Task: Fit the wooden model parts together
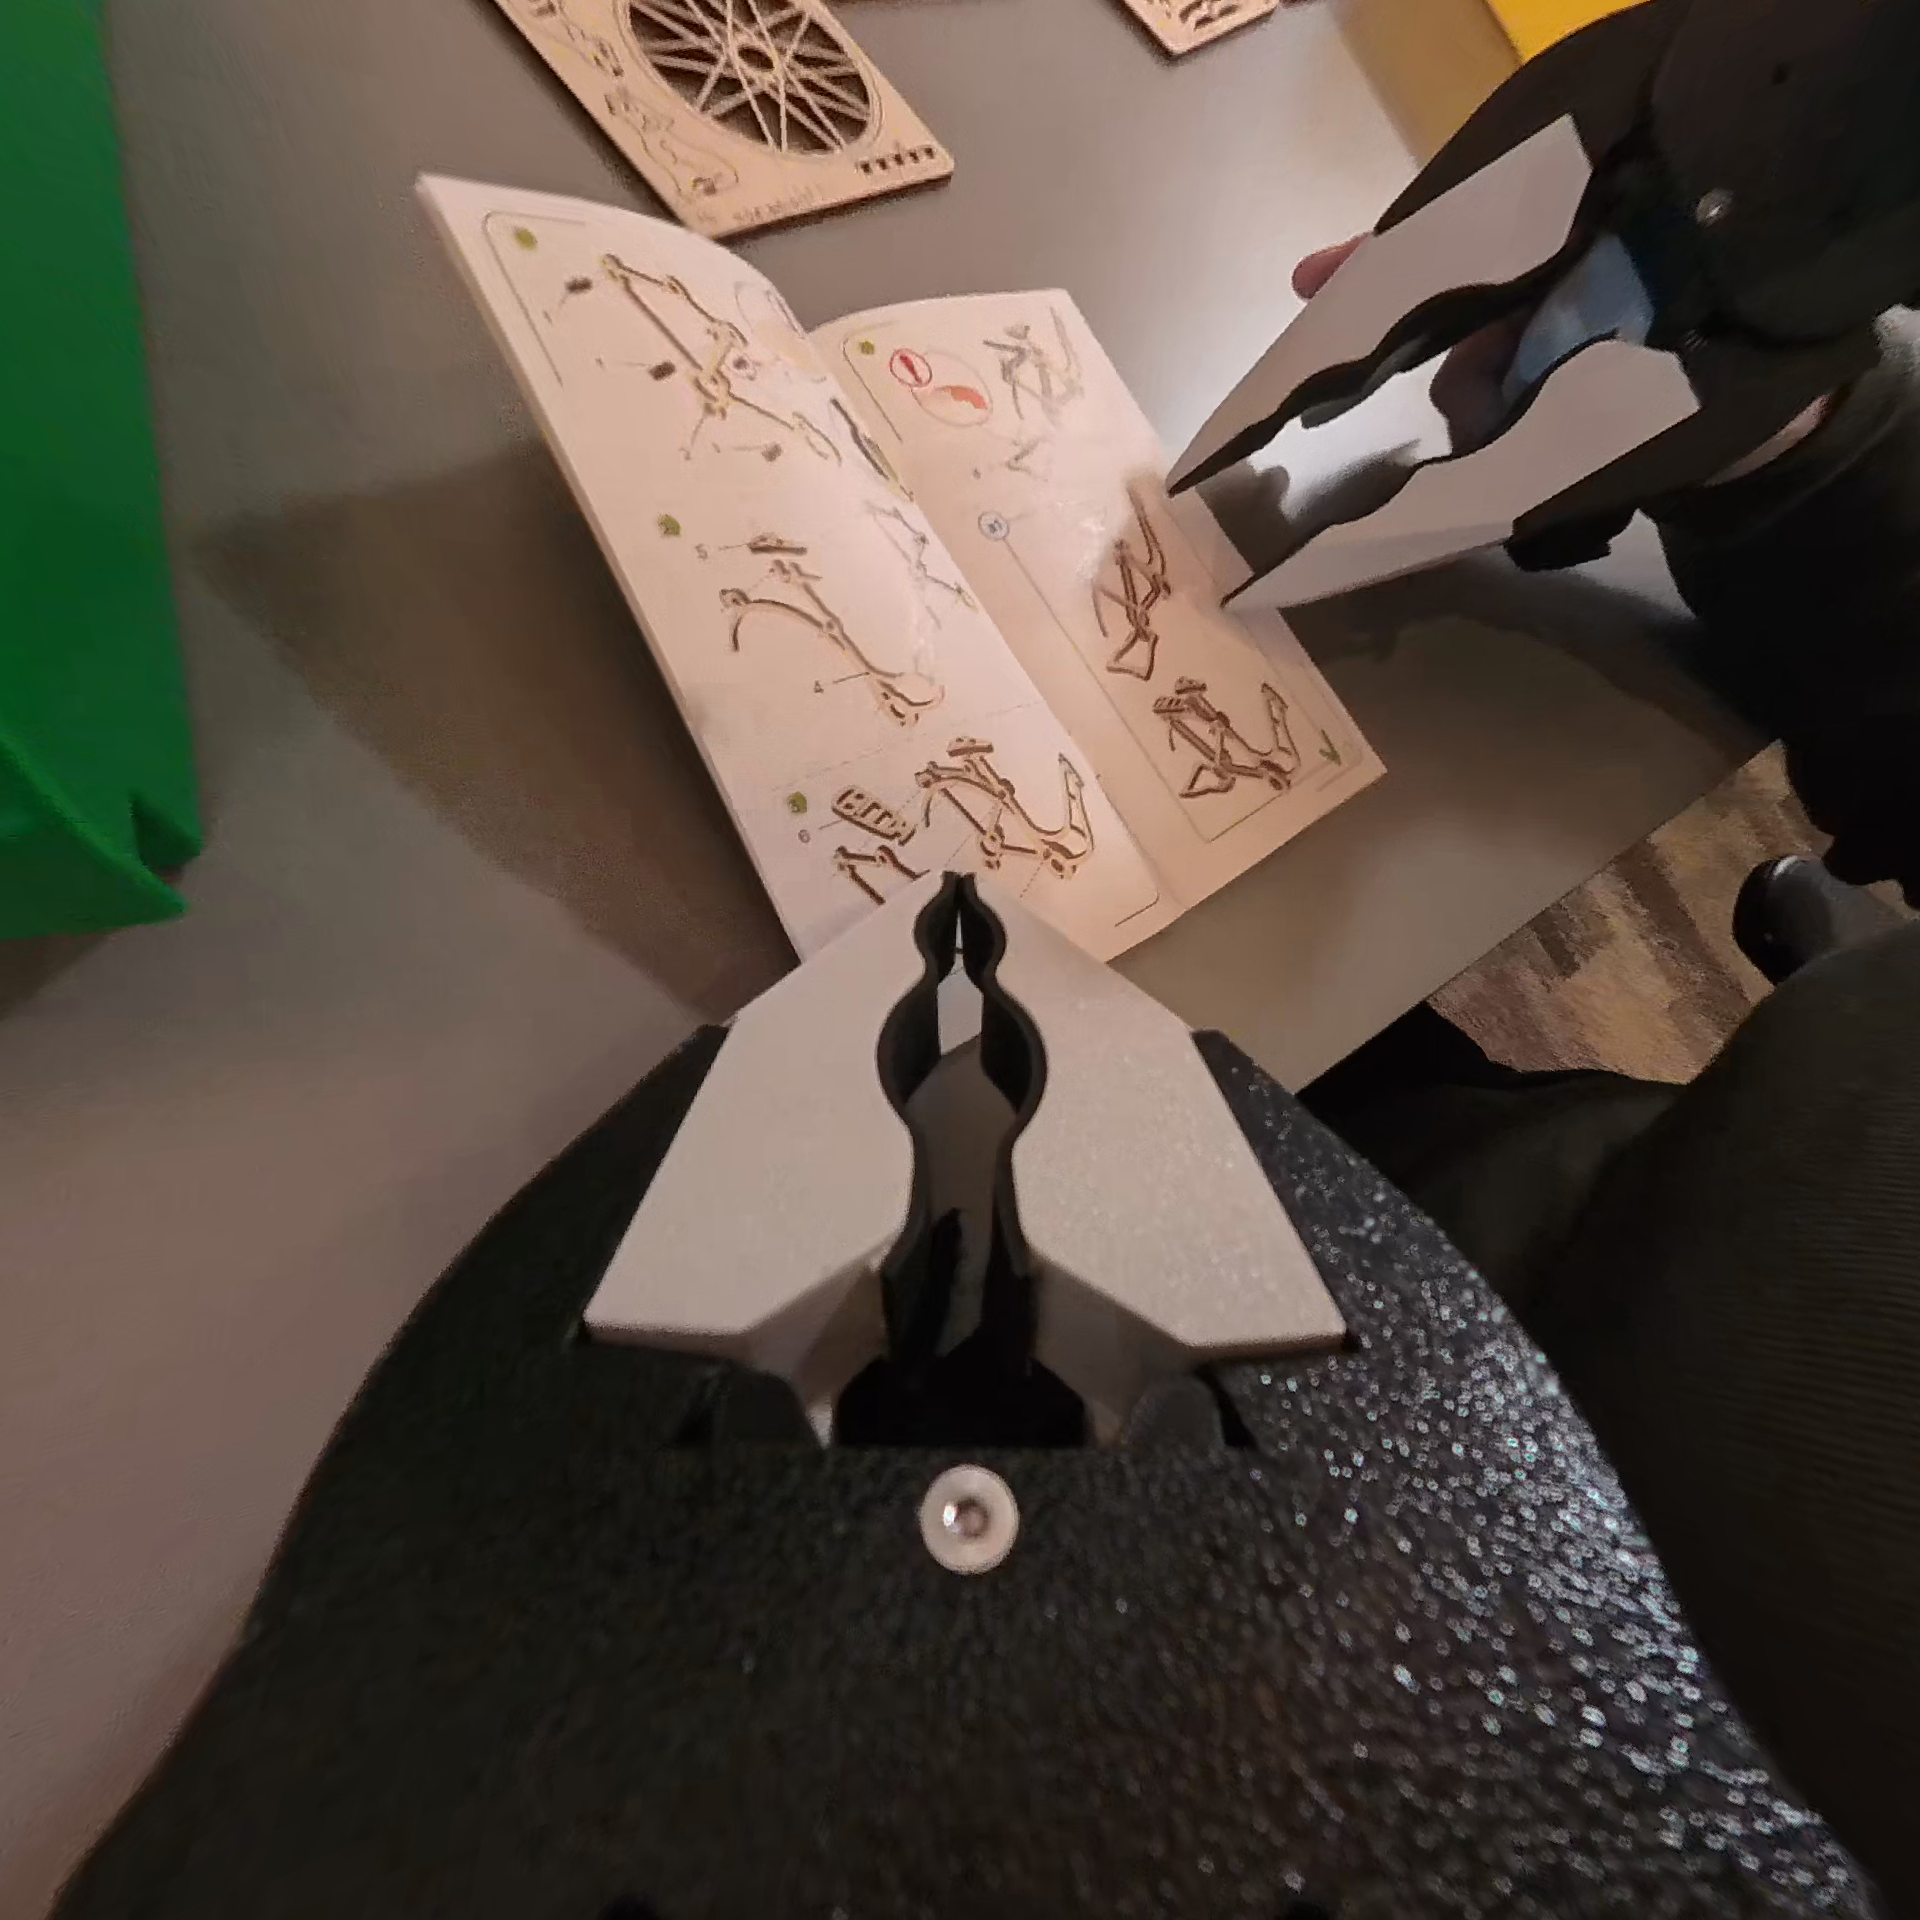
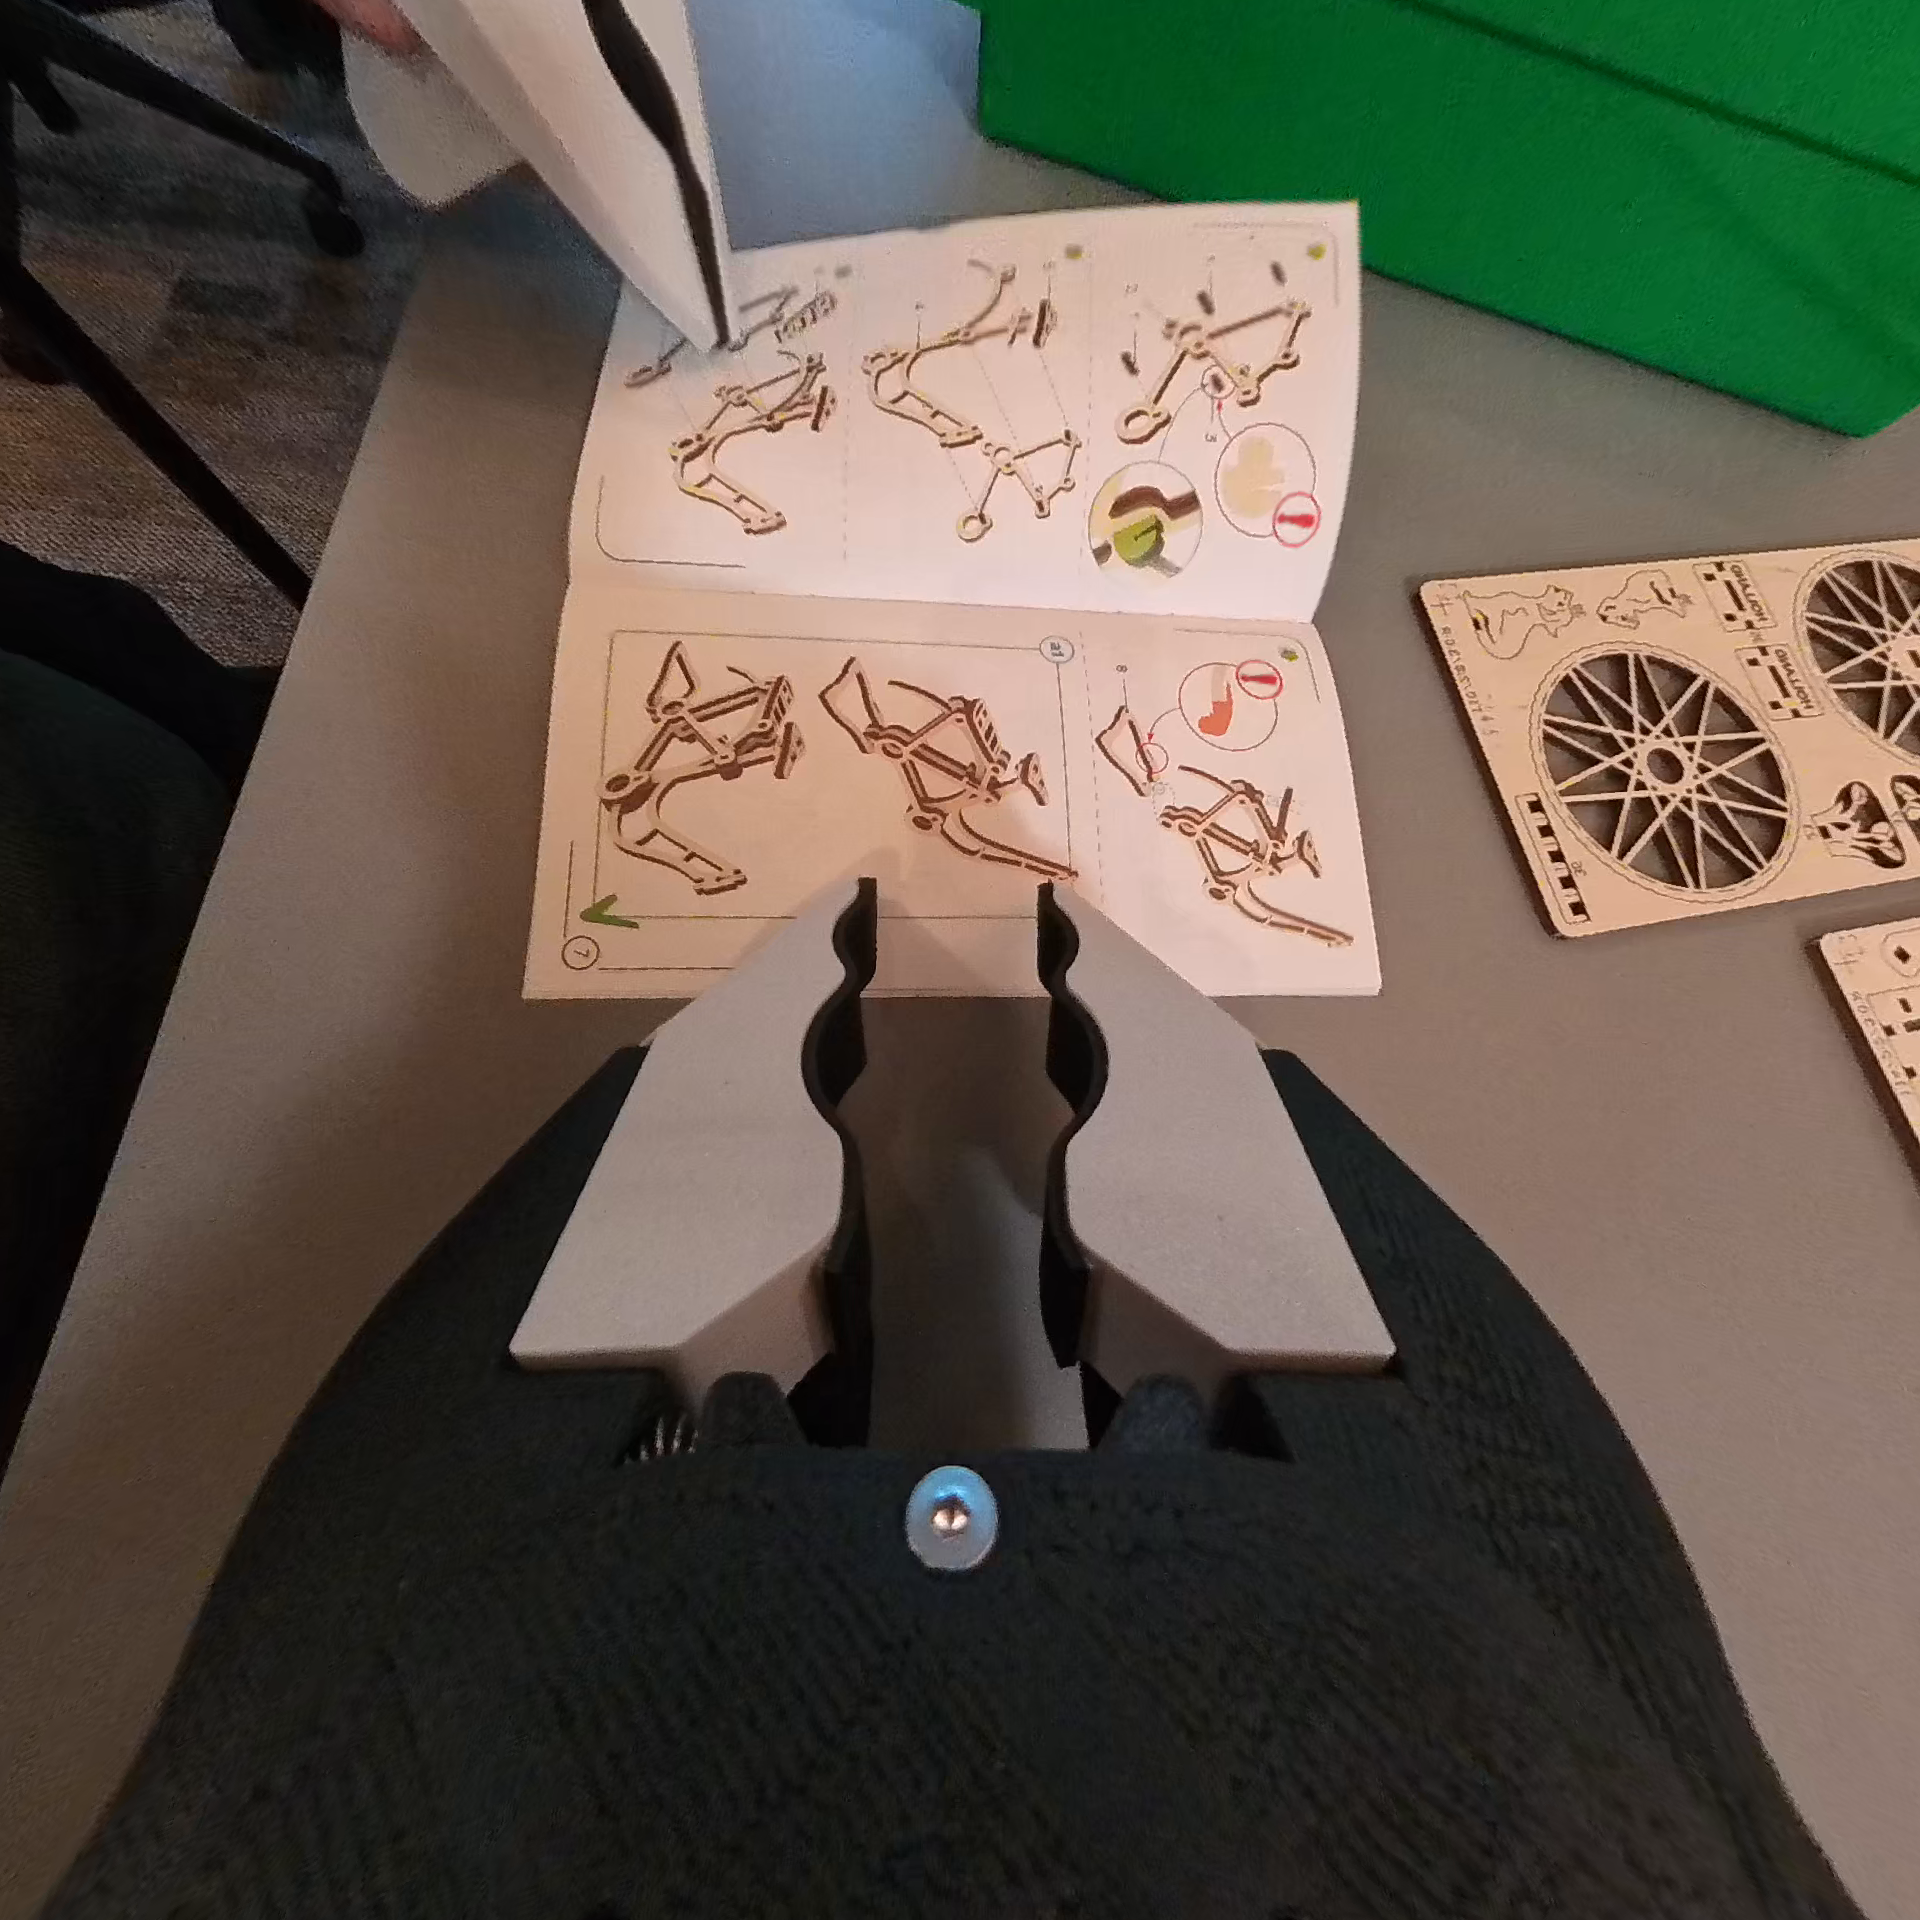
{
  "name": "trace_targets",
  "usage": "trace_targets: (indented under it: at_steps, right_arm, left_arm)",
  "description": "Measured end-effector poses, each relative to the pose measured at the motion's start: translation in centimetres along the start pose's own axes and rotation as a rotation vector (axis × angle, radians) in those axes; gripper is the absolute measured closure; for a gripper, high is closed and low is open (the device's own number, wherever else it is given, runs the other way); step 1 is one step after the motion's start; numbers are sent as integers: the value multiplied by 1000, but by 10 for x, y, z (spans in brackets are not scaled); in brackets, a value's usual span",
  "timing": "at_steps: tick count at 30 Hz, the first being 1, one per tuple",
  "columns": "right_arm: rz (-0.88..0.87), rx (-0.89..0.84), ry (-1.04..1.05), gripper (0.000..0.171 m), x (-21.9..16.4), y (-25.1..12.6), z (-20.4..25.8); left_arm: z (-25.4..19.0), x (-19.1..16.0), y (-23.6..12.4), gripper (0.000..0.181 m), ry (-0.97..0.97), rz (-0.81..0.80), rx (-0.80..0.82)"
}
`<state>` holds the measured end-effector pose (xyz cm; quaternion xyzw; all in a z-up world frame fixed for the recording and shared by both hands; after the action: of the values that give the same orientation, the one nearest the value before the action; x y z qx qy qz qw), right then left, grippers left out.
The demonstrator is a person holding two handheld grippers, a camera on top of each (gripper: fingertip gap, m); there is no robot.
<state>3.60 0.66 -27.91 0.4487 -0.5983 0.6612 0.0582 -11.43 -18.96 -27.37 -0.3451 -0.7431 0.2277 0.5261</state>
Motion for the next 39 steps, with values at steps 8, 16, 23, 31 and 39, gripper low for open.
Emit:
trace_targets:
  at_steps: [8,16,23,31,39]
  right_arm:
    - [-31,-24,-23,141,3,-4,0]
    - [-108,-86,-39,141,8,-12,-2]
    - [-193,-171,-56,142,13,-16,-3]
    - [-238,-217,-81,145,15,-10,2]
    - [-265,-267,-116,146,17,-6,6]
  left_arm:
    - [-9,6,-7,181,50,-60,-26]
    - [-8,4,-4,181,41,-39,-34]
    - [-3,4,-3,181,15,-54,-2]
    - [-3,5,-4,181,19,-66,-4]
    - [-13,8,-6,181,5,-89,-95]
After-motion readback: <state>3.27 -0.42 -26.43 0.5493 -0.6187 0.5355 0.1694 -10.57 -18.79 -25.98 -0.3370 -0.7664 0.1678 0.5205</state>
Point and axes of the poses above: each gripper's, where its closed fingertips meet, y out along the fingers, x out of its top, z = x × y across the jaws, the point moved 9 cm from there along -y, back along the fingers, and after that the axes turned 8 degrees about z, right-handed, at the moved point
